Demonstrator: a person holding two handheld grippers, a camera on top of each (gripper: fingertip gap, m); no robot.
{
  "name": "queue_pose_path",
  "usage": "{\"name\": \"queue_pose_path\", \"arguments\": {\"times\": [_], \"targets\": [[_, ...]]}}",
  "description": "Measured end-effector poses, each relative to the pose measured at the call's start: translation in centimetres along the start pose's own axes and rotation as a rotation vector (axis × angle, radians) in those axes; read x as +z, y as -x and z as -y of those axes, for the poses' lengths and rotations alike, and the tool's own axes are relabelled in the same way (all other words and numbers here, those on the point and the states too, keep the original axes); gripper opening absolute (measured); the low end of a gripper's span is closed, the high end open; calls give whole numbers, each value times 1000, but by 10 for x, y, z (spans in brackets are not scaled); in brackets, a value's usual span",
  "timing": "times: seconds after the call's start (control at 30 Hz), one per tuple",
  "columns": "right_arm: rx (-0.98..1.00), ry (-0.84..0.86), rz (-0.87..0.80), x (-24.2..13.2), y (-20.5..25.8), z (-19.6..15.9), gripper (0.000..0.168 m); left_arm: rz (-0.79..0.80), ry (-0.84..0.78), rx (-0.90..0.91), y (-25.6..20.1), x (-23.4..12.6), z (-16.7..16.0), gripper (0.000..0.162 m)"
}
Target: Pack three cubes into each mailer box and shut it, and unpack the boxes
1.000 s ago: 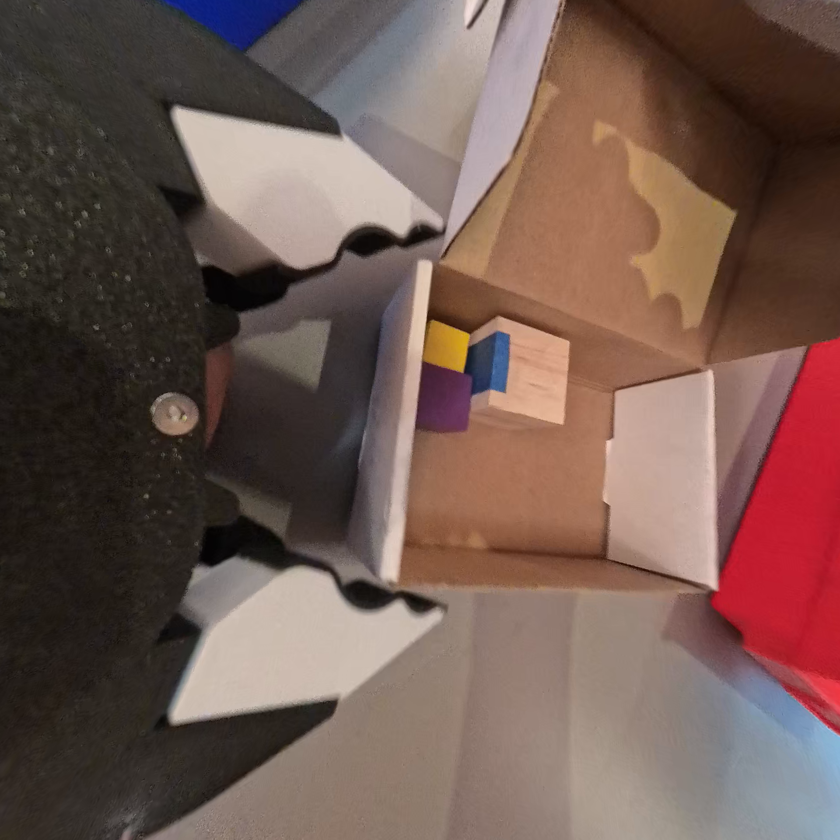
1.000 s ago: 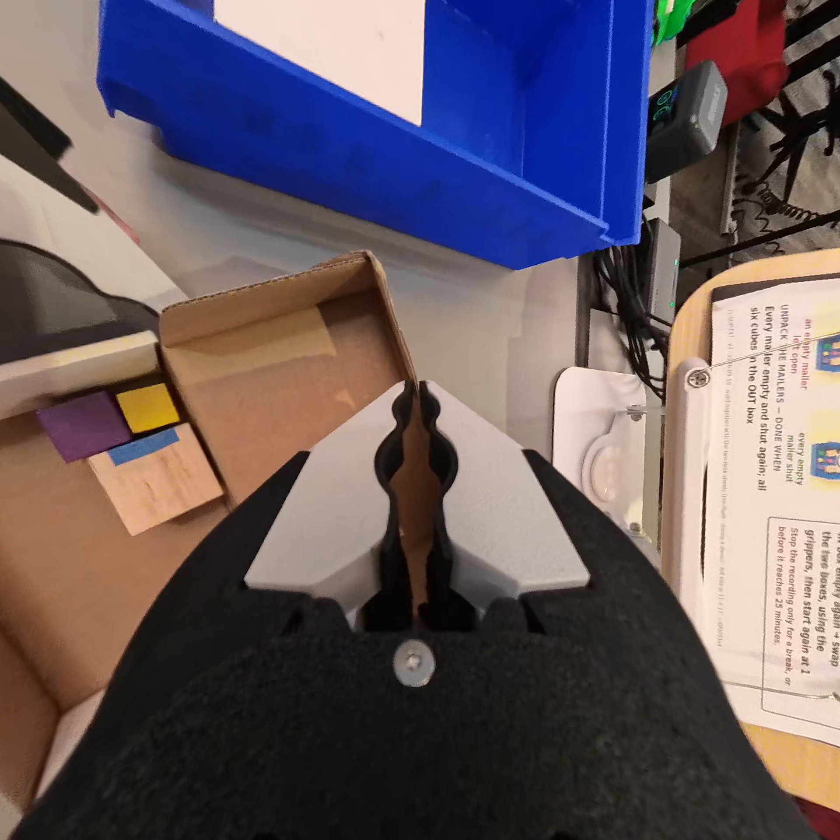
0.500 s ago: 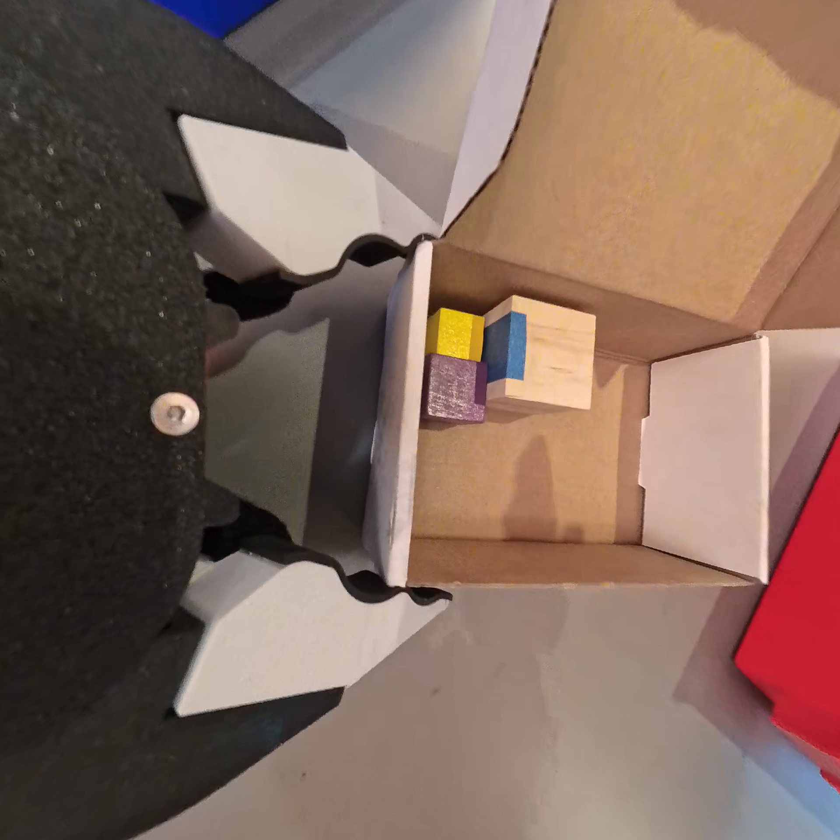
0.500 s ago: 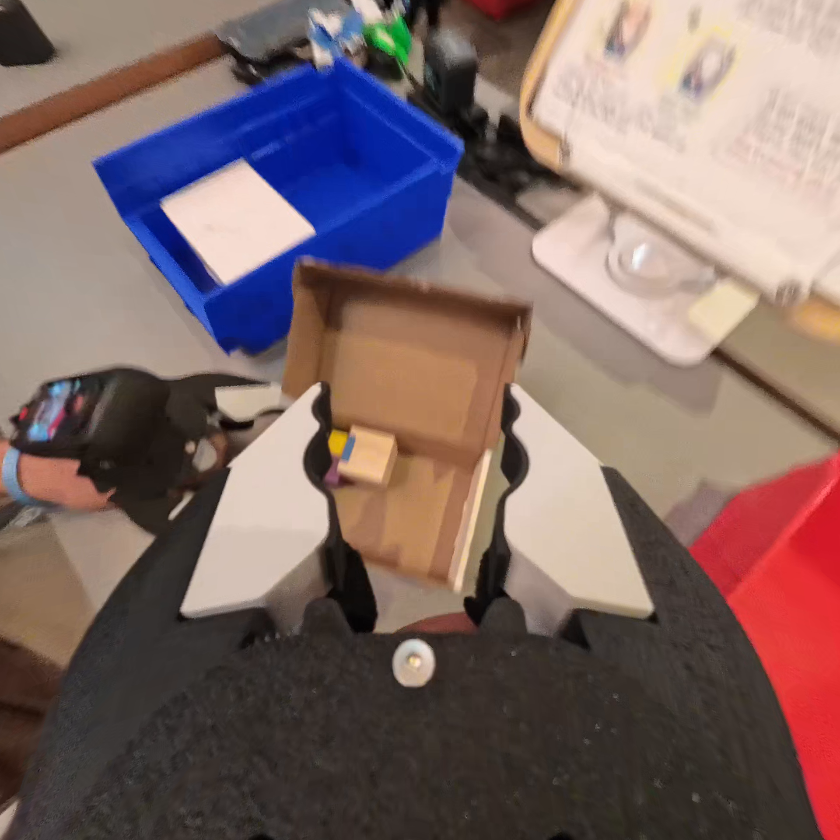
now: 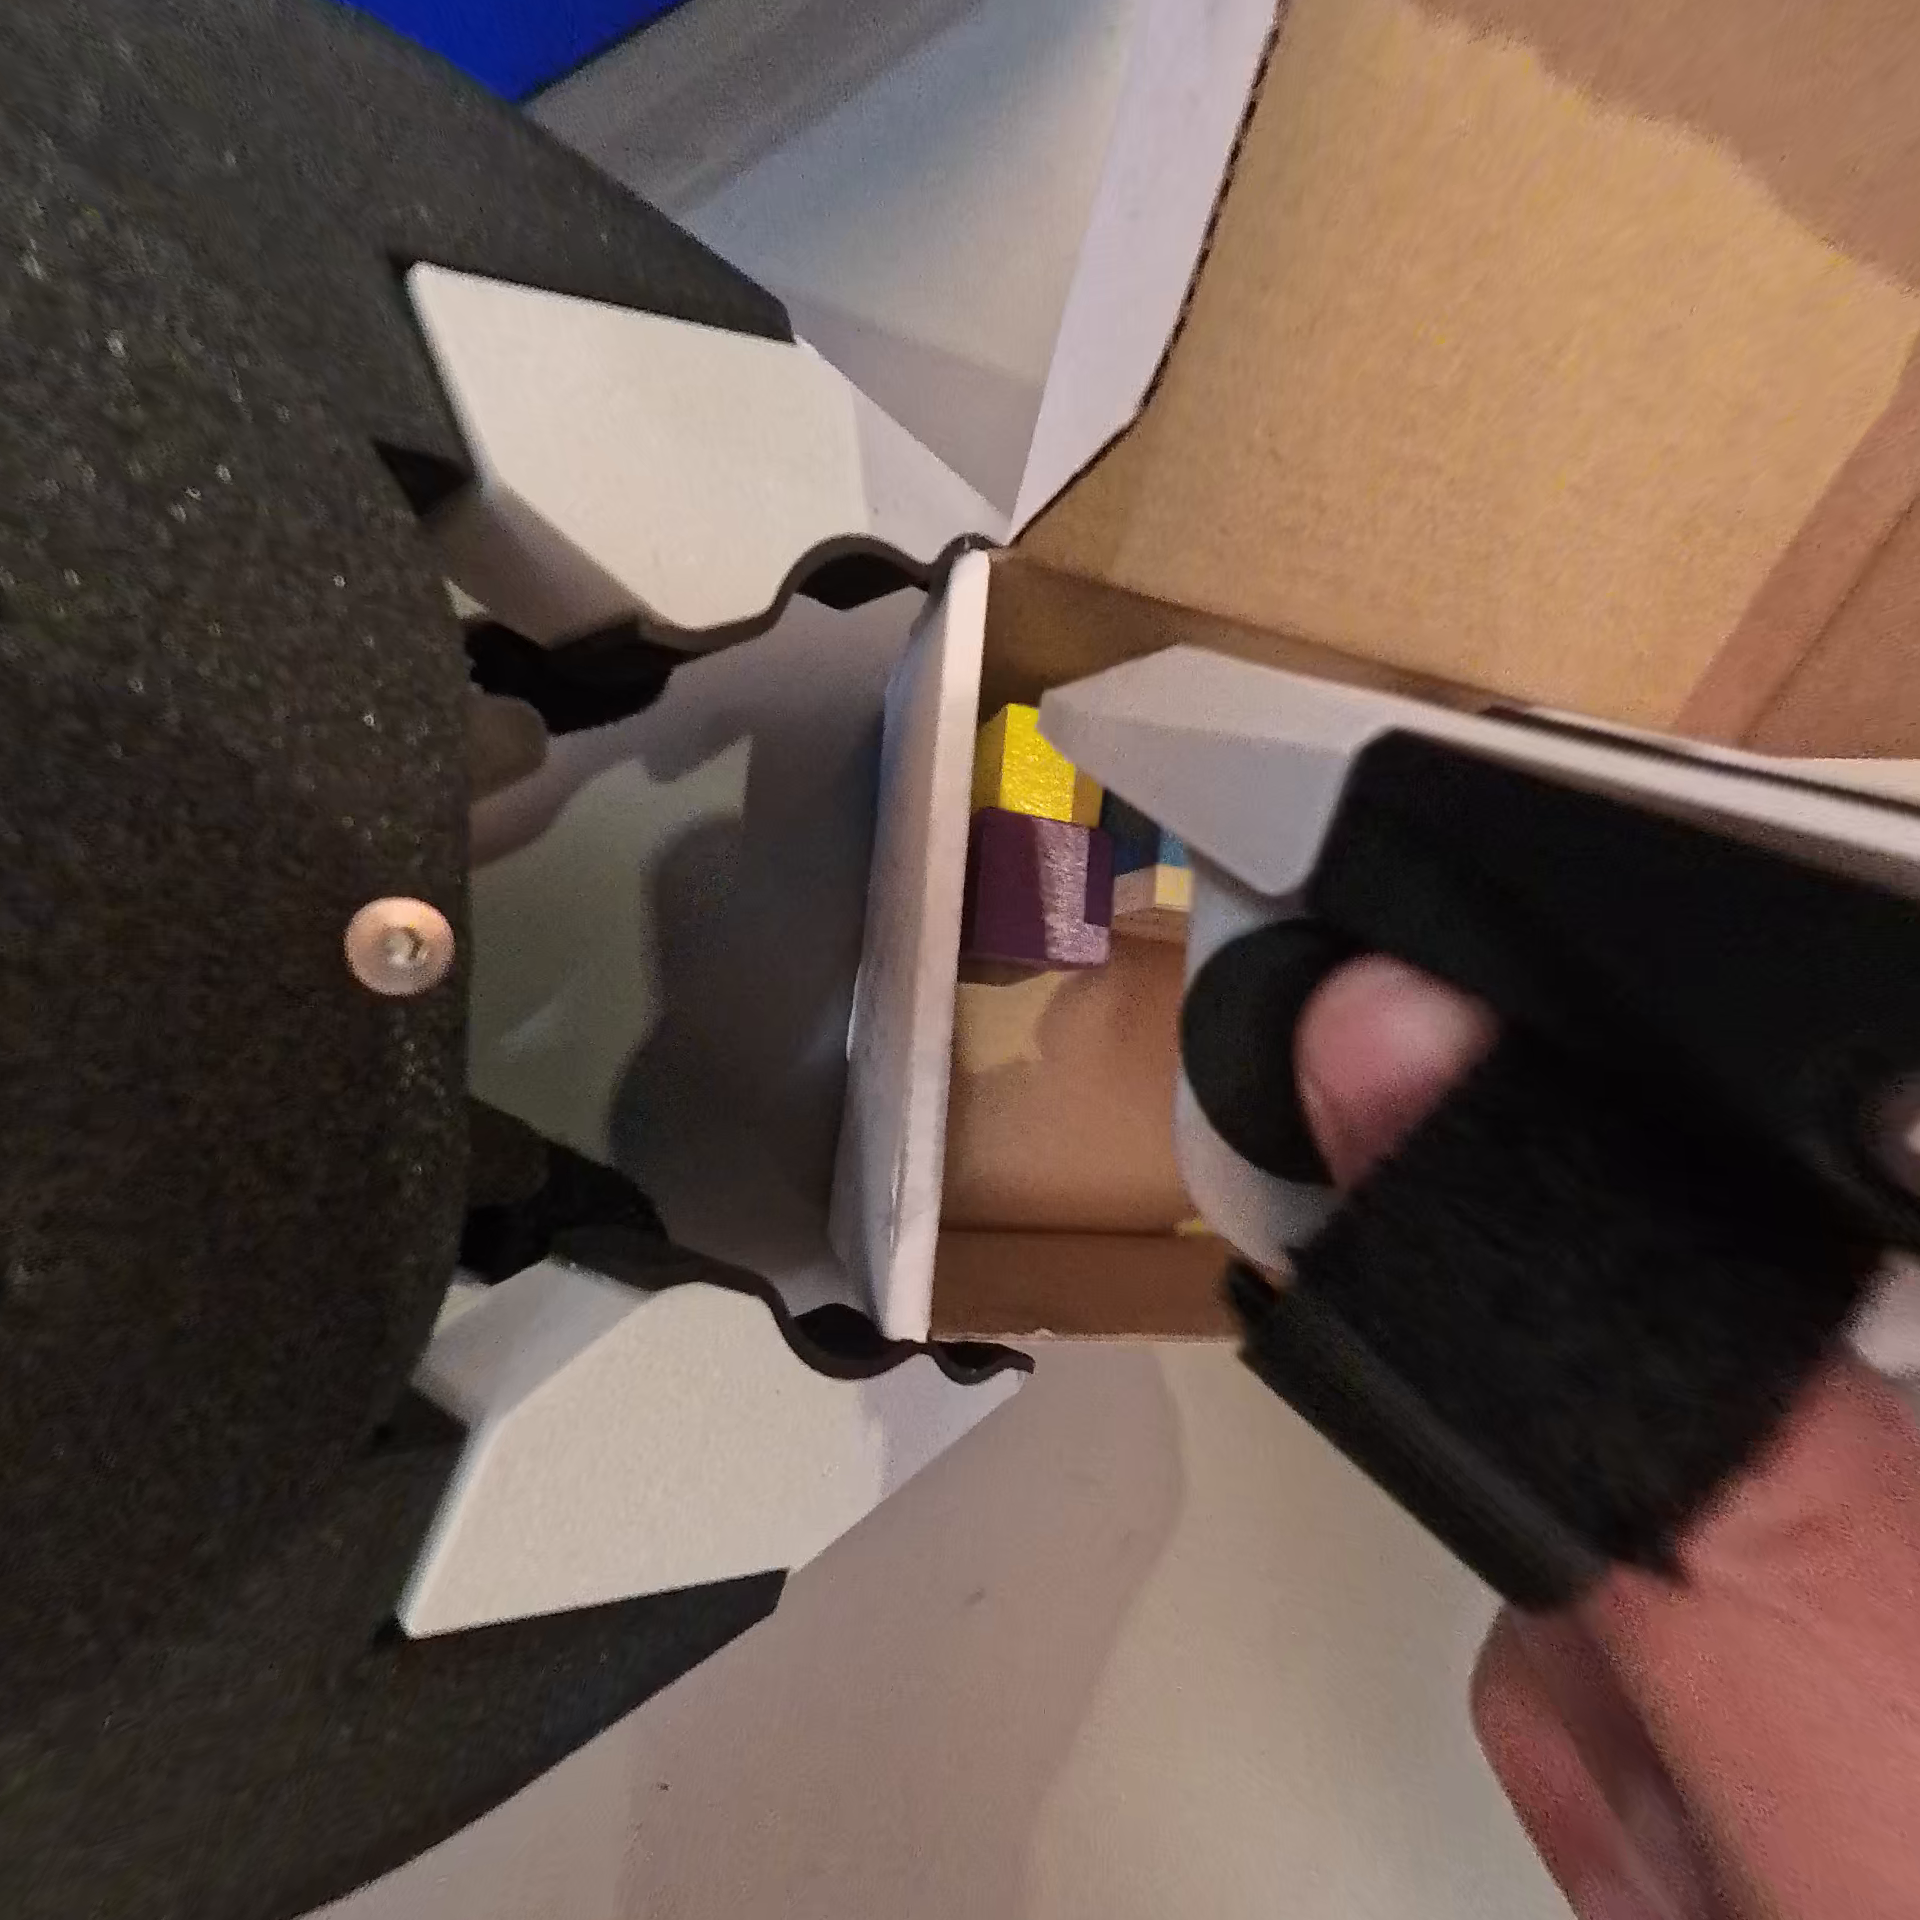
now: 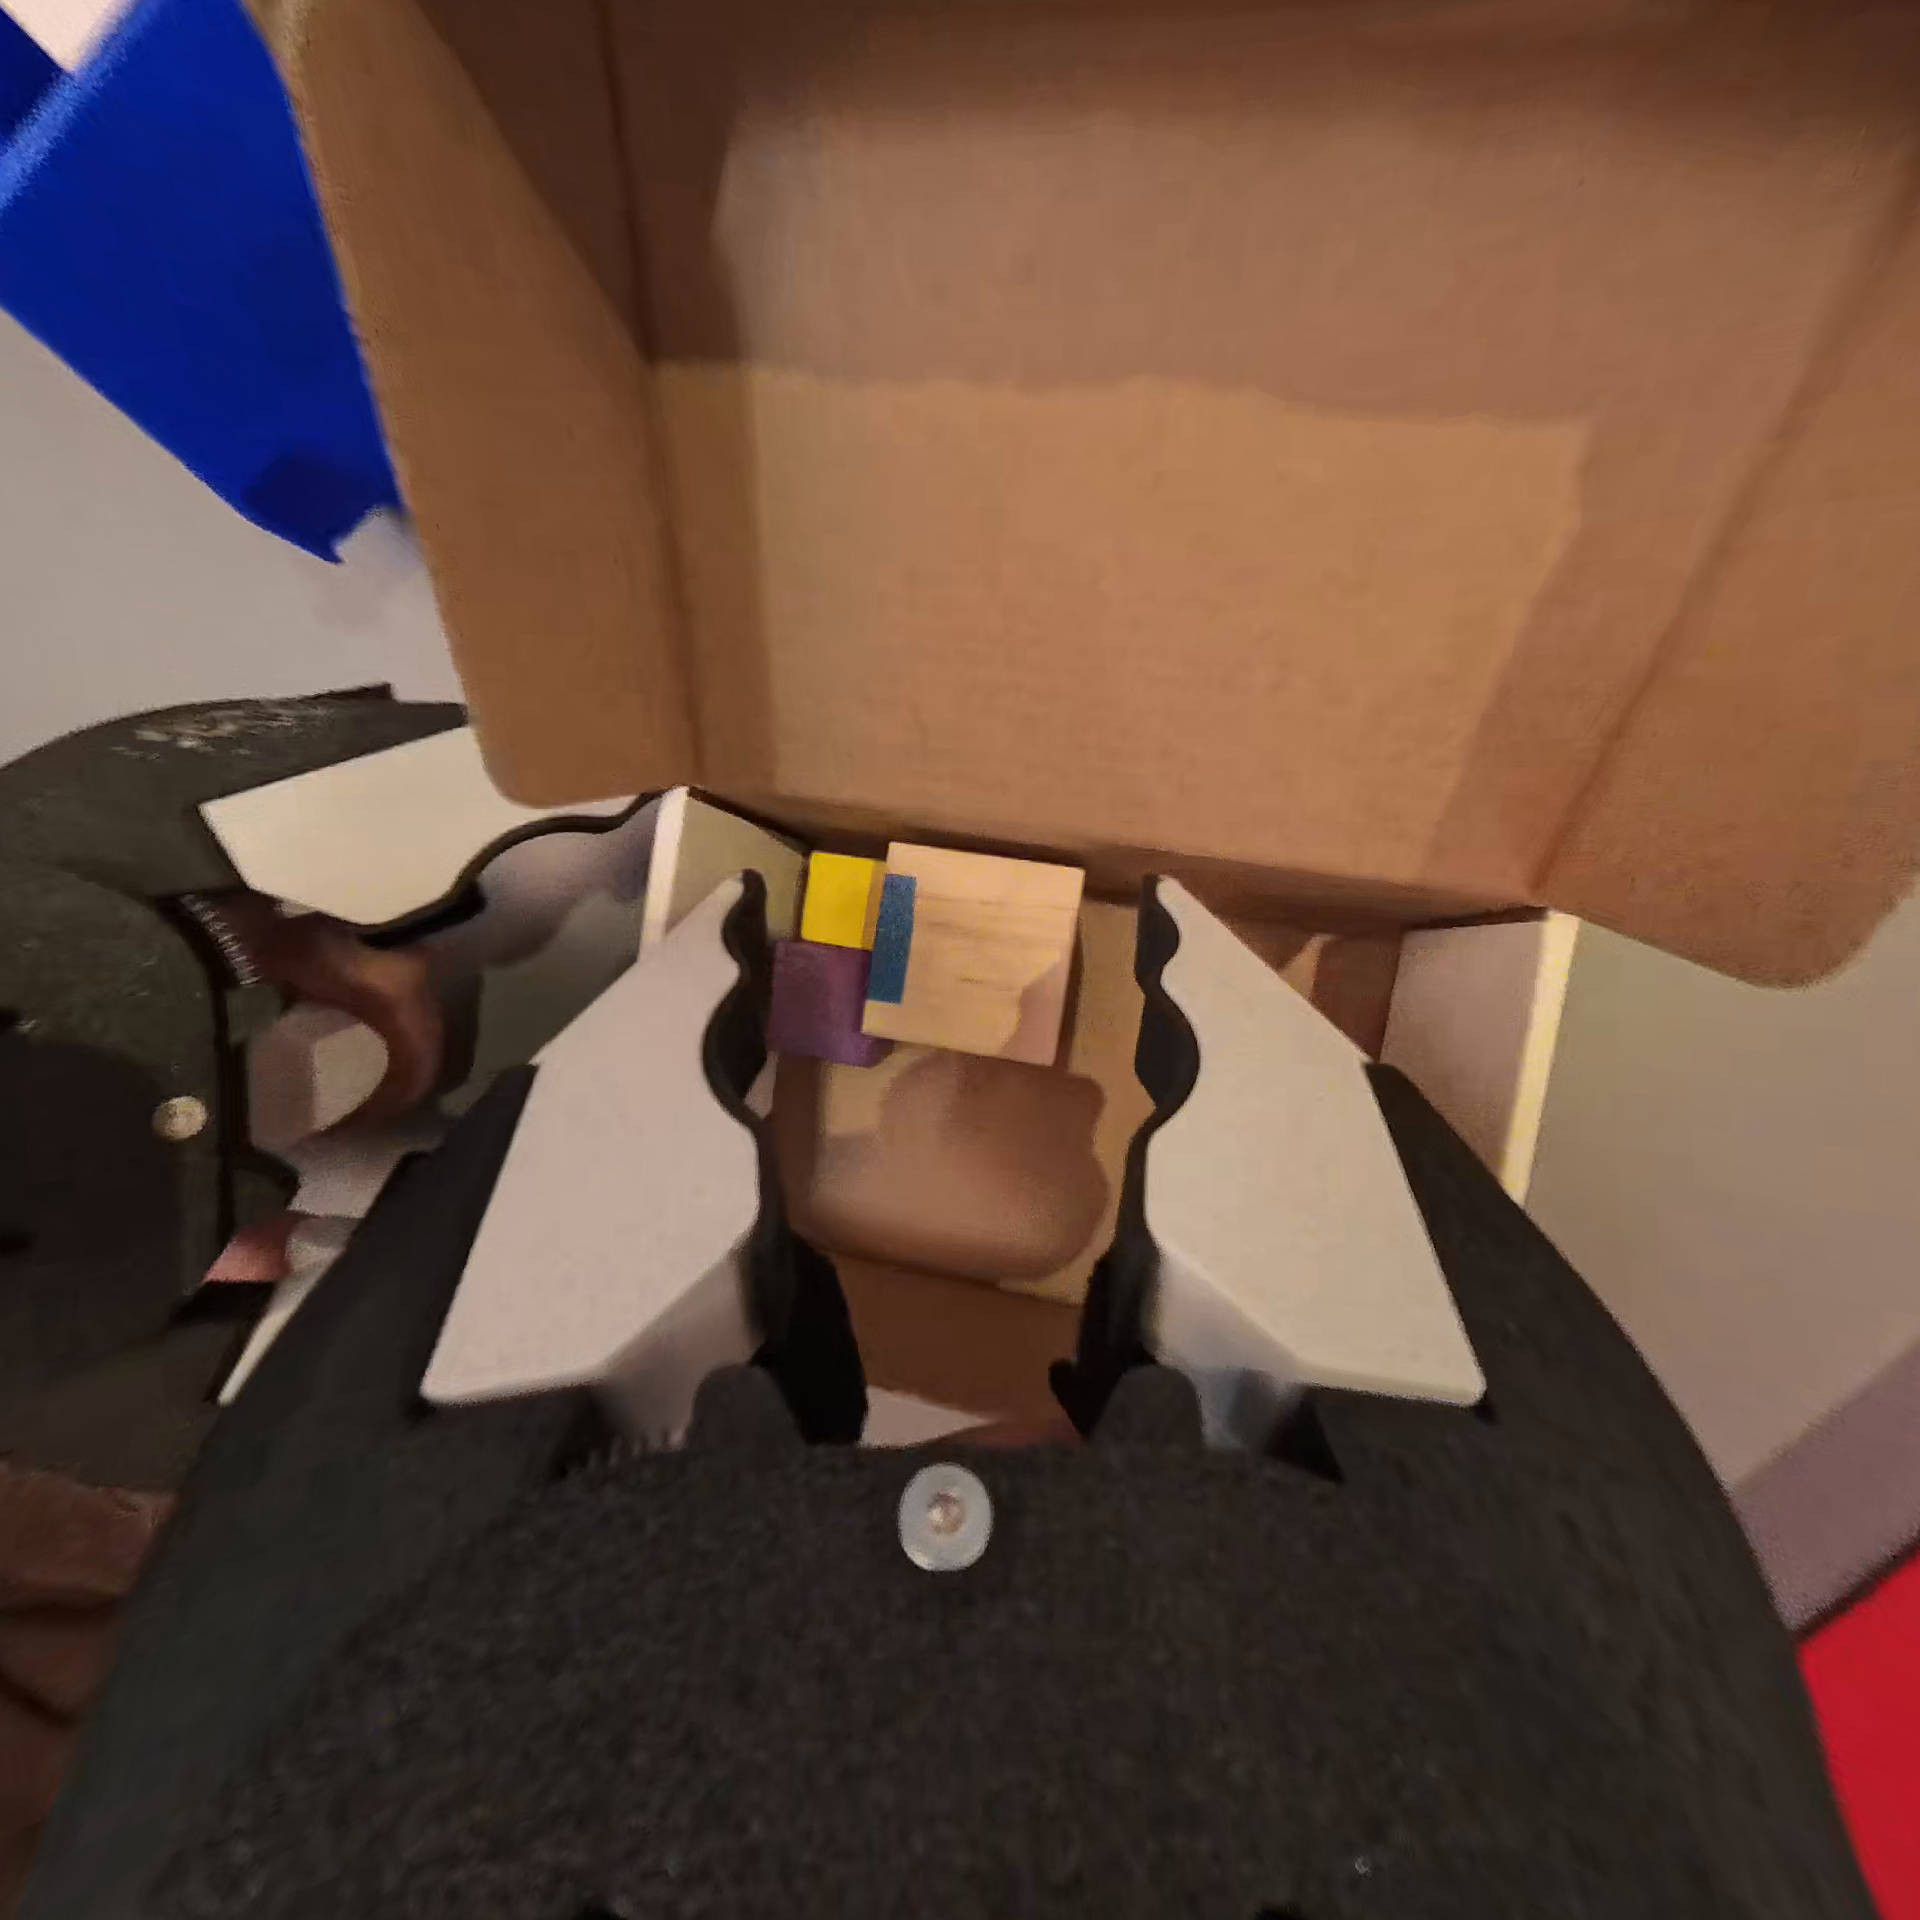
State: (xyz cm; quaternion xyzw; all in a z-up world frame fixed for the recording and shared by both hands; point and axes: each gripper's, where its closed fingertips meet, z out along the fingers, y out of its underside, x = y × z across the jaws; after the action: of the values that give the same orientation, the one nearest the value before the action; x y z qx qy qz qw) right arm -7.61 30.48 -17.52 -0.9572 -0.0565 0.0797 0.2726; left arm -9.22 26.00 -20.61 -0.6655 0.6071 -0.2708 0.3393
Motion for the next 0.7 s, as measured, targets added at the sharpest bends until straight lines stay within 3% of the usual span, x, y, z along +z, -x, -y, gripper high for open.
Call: {"name": "queue_pose_path", "arguments": {"times": [0.1,0.17,0.3,0.5,0.6,0.7], "targets": [[-16,70,-39,9,-2,-9,69,0,2,0,0,-1,-1,136],[-36,120,-59,14,-5,-17,44,-3,3,-3,0,-1,-1,136],[-40,89,-22,-4,-5,-11,43,-2,4,0,0,-1,-2,136],[-25,-92,-22,-107,-30,19,43,-3,3,3,0,-1,-1,136],[46,-207,-109,-173,-75,21,43,-1,4,7,0,-1,-1,136],[170,-245,-267,-224,-143,-6,43,10,8,13,0,0,-1,136]]}}
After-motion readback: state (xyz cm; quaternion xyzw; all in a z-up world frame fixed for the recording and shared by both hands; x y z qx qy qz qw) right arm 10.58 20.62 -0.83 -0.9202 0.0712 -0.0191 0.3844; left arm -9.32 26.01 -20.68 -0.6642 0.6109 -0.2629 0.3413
